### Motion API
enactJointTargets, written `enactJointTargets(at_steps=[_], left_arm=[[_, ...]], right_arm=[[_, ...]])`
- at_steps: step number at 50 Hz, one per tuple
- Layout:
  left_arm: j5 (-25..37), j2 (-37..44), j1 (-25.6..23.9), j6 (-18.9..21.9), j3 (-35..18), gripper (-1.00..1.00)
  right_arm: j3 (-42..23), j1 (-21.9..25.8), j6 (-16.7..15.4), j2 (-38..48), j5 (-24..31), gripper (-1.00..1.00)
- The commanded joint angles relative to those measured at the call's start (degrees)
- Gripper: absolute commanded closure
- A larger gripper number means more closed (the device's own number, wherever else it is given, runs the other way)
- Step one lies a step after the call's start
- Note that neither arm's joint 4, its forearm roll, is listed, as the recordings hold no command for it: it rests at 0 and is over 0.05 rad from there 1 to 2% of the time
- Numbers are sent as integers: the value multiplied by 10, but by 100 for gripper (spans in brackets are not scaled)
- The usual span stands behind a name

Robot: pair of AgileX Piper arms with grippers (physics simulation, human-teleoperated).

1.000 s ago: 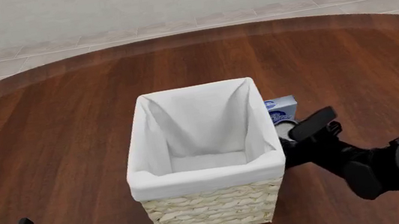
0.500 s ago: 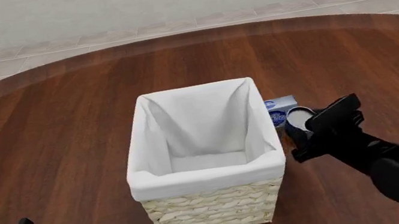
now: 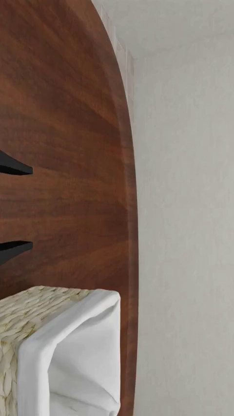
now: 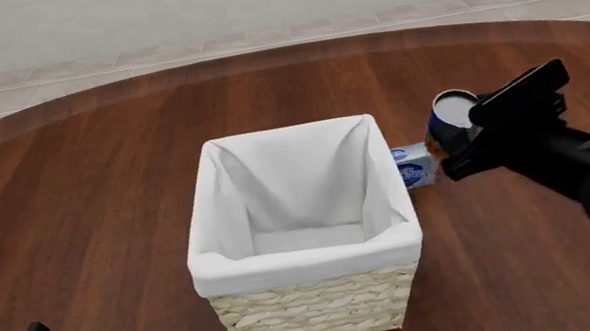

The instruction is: Pick up the alphabet soup and put it in the basket.

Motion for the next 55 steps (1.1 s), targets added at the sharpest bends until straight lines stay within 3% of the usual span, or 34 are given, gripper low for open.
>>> enactJointTargets(at_steps=[1,4,10,13,17,19,26,28,30,32,33,36,37,55], left_arm=[[0,0,0,0,0,-100],[0,0,0,0,0,-100],[0,0,0,0,0,-100],[0,0,0,0,0,-100],[0,0,0,0,0,-100],[0,0,0,0,0,-100],[0,0,0,0,0,-100],[0,0,0,0,0,-100],[0,0,0,0,0,-100],[0,0,0,0,0,-100],[0,0,0,0,0,-100],[0,0,0,0,0,-100],[0,0,0,0,0,-100],[0,0,0,0,0,-100]], right_arm=[[-85,8,-6,-13,75,100],[-111,11,7,-9,92,100],[-145,13,-5,3,110,100],[-167,28,11,5,122,100],[-188,35,0,11,129,100],[-206,40,10,19,140,100],[-249,97,32,40,156,100],[-255,111,21,45,154,100],[-269,134,40,54,161,100],[-272,141,40,57,161,100],[-285,162,60,66,167,100],[-292,184,64,79,169,100],[-298,200,83,87,173,100],[-329,270,101,163,171,100]])
